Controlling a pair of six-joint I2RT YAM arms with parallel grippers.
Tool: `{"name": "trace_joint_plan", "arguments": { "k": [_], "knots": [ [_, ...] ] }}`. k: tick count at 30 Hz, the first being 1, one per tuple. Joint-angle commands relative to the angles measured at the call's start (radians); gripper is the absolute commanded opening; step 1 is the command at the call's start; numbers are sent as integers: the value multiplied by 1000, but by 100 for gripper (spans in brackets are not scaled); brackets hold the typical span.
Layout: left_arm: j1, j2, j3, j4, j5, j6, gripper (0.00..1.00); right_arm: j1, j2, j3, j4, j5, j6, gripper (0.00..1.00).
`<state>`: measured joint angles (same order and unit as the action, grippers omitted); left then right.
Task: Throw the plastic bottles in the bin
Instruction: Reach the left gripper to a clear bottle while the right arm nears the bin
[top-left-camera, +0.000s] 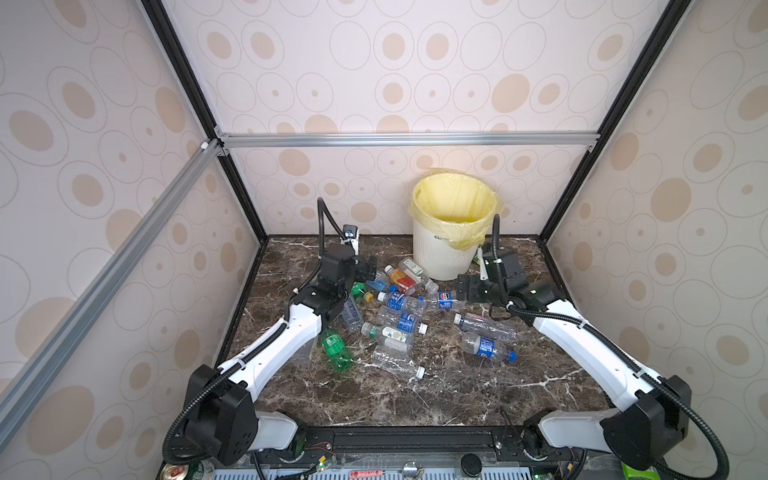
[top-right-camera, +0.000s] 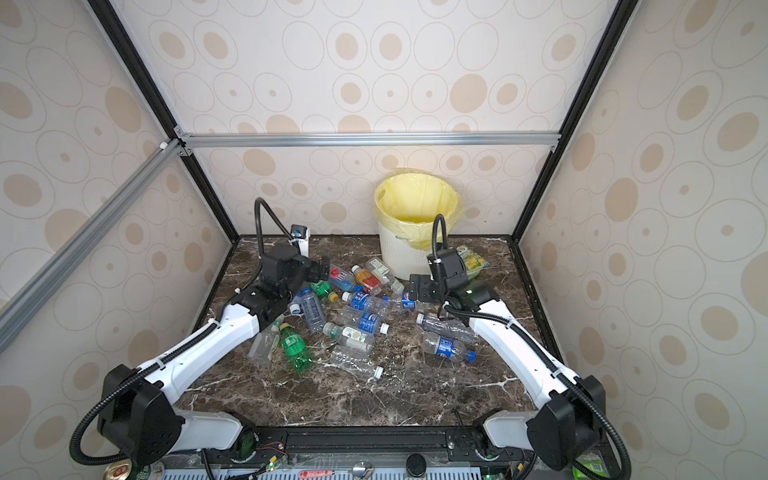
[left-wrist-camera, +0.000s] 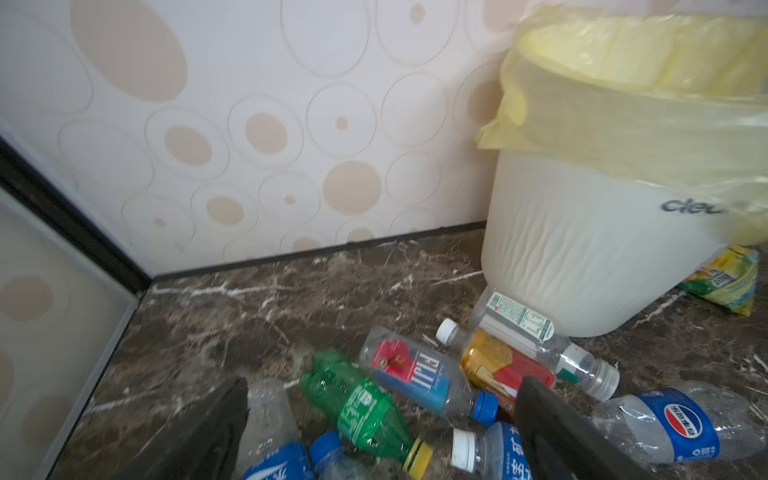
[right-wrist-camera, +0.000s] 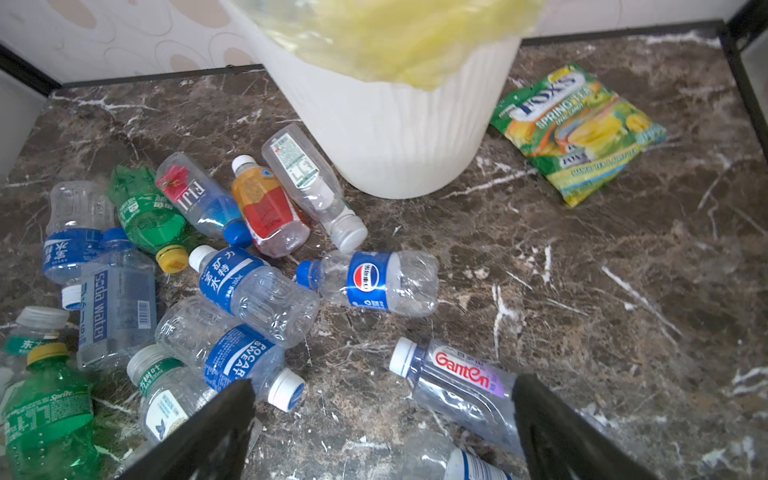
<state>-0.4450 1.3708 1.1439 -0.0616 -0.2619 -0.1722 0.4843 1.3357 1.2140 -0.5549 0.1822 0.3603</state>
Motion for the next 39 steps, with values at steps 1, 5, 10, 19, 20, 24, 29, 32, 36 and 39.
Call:
{"name": "trace_joint_plan", "arguments": {
  "k": [1,5,10,19,20,24,29,32,36,39],
  "knots": [
    [42,-1,54,-397,-9,-174,99,81,70,74,-38,100,-61,100],
    [115,-62,-3,-507,86,-292,99,150,140,151,-46,143,-82,100],
    [237,-96,-87,-562,165,-354,99,222,200,220,-57,220,-143,100],
    [362,-110,-223,-564,255,-375,99,326,238,314,-126,415,-191,100],
    [373,-110,-236,-565,268,-374,99,327,232,309,-126,397,-180,100],
    [400,-111,-281,-592,270,-386,99,326,248,320,-174,381,-133,100],
    [423,-149,-356,-589,272,-380,99,326,260,296,-183,341,-95,100],
    [434,-176,-387,-571,282,-377,99,326,262,281,-175,310,-76,100],
    [442,-181,-402,-547,311,-384,99,327,280,282,-178,278,-56,100],
    [442,-150,-402,-540,321,-371,94,326,289,285,-183,269,-51,100]
  ]
}}
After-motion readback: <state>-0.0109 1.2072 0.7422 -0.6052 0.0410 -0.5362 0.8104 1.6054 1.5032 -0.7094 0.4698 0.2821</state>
